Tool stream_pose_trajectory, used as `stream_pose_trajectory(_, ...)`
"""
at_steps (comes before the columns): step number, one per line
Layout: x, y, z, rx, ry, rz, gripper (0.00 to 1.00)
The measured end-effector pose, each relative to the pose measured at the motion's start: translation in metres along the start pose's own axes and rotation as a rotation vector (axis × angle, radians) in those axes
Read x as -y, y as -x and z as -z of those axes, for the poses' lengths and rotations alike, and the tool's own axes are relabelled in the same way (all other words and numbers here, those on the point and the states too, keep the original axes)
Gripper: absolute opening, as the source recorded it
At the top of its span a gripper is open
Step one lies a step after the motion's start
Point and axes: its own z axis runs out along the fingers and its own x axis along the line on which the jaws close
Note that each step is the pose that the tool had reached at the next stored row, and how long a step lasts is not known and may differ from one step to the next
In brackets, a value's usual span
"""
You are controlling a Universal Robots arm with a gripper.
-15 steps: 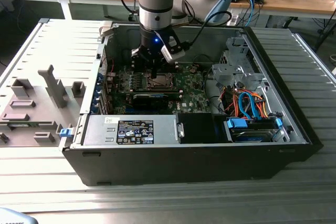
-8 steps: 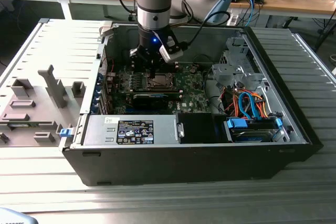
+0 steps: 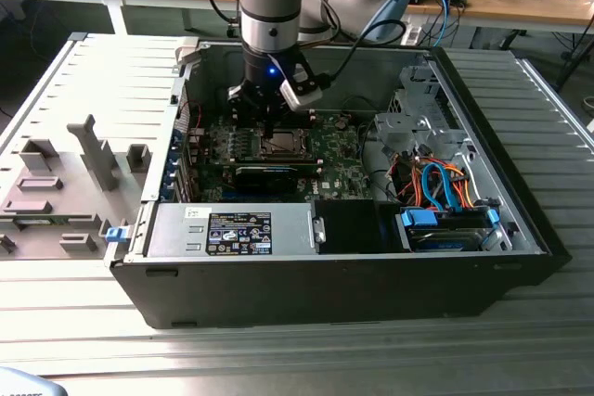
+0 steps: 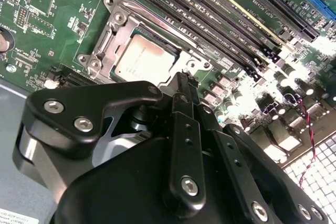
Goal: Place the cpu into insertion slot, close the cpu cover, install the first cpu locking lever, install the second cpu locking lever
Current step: 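Install the first cpu locking lever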
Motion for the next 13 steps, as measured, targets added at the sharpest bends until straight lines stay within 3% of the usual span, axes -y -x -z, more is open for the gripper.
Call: stream_pose_trajectory(13,-0.0002,-0.0034,0.0,-0.0001,-0.0001,0.0,0.11)
